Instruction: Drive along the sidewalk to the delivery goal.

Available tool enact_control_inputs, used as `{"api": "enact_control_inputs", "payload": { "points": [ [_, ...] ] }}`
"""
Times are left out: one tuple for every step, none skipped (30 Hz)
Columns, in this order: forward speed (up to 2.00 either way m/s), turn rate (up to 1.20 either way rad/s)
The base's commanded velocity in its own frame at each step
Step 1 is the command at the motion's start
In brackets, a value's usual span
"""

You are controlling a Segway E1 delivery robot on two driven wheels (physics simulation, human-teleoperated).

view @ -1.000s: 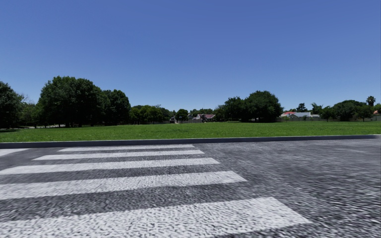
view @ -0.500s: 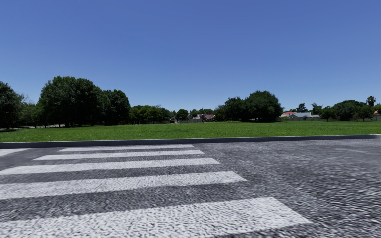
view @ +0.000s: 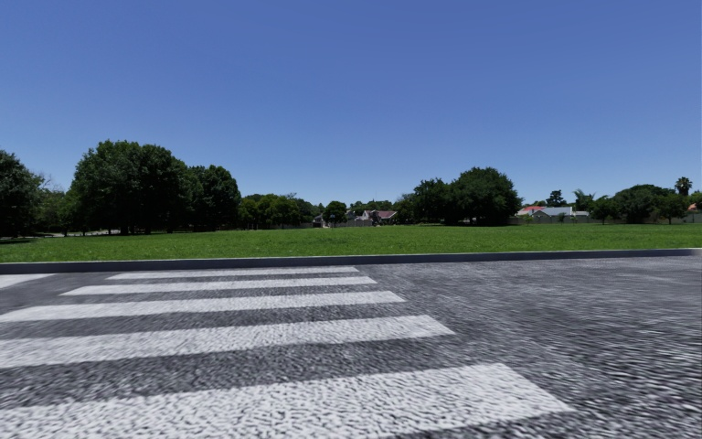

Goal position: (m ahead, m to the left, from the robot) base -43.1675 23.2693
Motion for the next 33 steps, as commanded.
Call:
{"api": "enact_control_inputs", "payload": {
  "points": [
    [0.00,0.95],
    [0.00,1.20],
    [0.00,1.20],
    [0.00,1.20],
    [0.00,1.20],
    [0.00,1.20],
    [0.00,1.20],
    [0.00,1.20],
    [0.00,1.20],
    [0.00,1.20],
    [0.00,1.20],
    [0.00,1.20],
    [0.00,1.20],
    [0.00,1.20],
    [0.00,1.20],
    [0.00,1.20],
    [0.00,1.20],
    [0.00,1.20],
    [0.00,1.20],
    [0.00,1.20],
    [0.00,1.20],
    [0.00,1.20],
    [0.00,1.20],
    [0.00,1.20],
    [0.00,1.20],
    [0.00,1.20],
    [0.00,1.20],
    [0.00,1.20],
    [0.00,1.20],
    [0.00,1.20],
    [0.00,1.20],
    [0.00,1.20],
    [0.00,1.20]
  ]
}}
